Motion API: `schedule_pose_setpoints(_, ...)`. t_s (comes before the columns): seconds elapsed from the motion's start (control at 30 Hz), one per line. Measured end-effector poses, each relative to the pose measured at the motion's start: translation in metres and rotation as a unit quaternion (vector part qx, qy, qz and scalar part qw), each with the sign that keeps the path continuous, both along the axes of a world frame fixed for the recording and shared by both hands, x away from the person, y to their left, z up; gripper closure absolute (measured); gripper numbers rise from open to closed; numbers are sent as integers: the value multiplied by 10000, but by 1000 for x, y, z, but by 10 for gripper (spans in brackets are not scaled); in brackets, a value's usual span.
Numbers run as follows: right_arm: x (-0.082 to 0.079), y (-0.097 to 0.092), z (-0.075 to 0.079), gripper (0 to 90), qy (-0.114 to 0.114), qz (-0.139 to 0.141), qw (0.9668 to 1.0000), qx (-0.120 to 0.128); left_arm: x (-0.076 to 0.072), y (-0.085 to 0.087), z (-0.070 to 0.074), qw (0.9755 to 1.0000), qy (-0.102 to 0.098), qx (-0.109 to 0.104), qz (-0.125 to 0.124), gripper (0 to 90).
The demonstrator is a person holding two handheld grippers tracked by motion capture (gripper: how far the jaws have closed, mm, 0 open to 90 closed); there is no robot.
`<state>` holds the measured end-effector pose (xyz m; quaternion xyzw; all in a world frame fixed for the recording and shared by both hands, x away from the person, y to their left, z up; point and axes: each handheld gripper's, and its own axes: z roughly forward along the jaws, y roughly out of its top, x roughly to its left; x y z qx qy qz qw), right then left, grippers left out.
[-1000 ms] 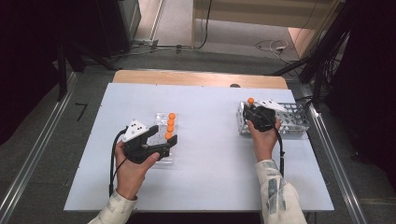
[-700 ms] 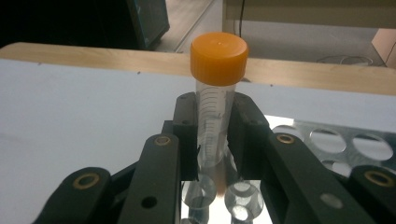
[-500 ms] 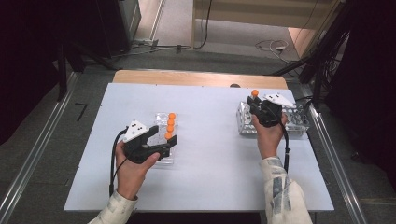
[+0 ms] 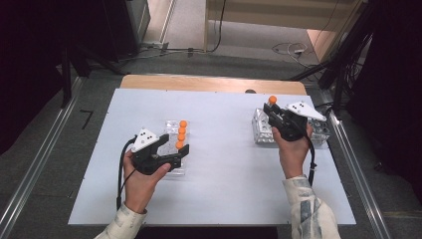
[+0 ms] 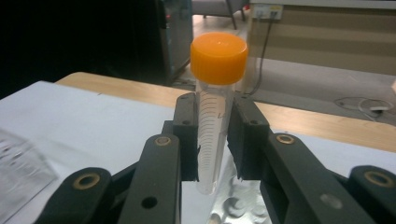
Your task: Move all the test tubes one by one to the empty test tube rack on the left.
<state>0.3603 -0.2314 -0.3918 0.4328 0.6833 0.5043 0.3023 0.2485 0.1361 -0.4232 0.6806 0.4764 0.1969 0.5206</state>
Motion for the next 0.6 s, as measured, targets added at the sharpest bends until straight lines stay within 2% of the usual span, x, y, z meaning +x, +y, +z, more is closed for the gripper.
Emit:
schedule_pose_setpoints(0.33, -32, 16, -14, 720, 166, 646, 9977, -75, -1, -2, 1, 10000, -35, 0, -22, 201)
schedule_pose_setpoints(0.47, -44, 25, -20, 720, 245, 923, 9954, -54, -2, -2, 1, 10000, -47, -8, -21, 201)
schedule_pose_setpoints(0.6, -55, 35, -28, 720, 303, 1157, 9926, -207, -3, -3, 2, 10000, -51, 4, -49, 202)
